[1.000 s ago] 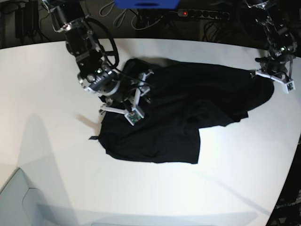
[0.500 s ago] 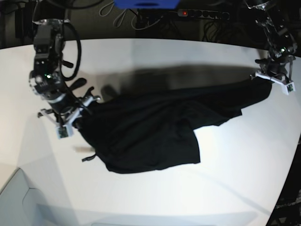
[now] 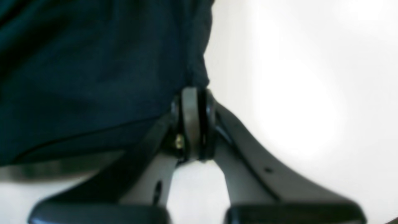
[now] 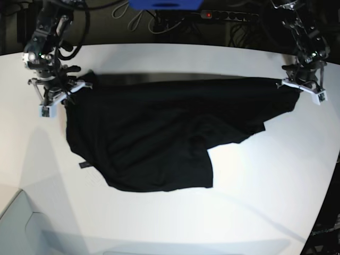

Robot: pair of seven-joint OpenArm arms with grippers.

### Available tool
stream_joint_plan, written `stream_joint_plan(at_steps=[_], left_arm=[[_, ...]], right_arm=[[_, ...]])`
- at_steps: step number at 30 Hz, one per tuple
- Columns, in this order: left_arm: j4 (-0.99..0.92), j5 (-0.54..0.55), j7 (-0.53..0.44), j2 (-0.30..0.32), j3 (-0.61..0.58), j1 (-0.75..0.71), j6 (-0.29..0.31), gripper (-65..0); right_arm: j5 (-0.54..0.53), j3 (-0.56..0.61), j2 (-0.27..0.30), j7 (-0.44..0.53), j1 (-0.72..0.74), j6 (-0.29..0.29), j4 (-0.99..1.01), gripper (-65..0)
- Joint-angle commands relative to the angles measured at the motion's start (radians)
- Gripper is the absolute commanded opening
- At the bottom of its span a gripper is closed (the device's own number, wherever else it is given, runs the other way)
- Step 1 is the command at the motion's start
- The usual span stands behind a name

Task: Layout the t-shirt on the table in an organized manner, then fold the t-shirt properly
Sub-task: 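Release the left gripper and reach it across to the shirt's hem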

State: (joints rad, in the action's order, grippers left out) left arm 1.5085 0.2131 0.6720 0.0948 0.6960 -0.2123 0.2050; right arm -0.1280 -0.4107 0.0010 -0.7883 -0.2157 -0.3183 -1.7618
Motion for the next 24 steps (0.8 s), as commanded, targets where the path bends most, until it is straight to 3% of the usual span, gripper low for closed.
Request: stream_joint_plan(at_steps=[1, 4, 8, 14, 16, 19, 24], left_arm=[[0.02, -0.001, -0.022, 0.007, 0.004, 0.003, -0.008, -64.8], [0.022, -0.001, -0.021, -0.002, 0.004, 0.001, -0.008, -64.8], [0.024, 0.001, 0.07, 0.0, 0.011, 0.006, -0.008, -64.9], [0.1, 0.001, 0.11, 0.001, 0.006, 0.004, -0.006, -63.5], [0.149, 0.001, 0.11, -0.005, 0.012, 0.0, -0.006, -58.4], [0.234, 0.003, 0.11, -0.007, 0.014, -0.025, -0.006, -43.5], [0.369, 0.096, 0.111, -0.004, 0.015, -0.055, -0.006, -27.7]], right_arm=[[0.0, -0.003, 0.017, 0.02, 0.006, 0.0, 0.004, -65.0], [-0.002, -0.009, 0.037, 0.02, 0.005, 0.0, 0.035, -65.0], [-0.002, -0.009, 0.037, 0.02, 0.0, 0.0, 0.023, -65.0], [-0.003, -0.032, 0.014, 0.02, -0.012, 0.0, -0.049, -51.6], [-0.003, -0.043, 0.004, 0.02, -0.017, 0.0, -0.068, -46.0], [-0.003, -0.046, 0.001, 0.02, -0.015, 0.0, -0.099, -38.9], [-0.005, -0.046, -0.002, 0.022, -0.015, 0.0, -0.119, -36.8]])
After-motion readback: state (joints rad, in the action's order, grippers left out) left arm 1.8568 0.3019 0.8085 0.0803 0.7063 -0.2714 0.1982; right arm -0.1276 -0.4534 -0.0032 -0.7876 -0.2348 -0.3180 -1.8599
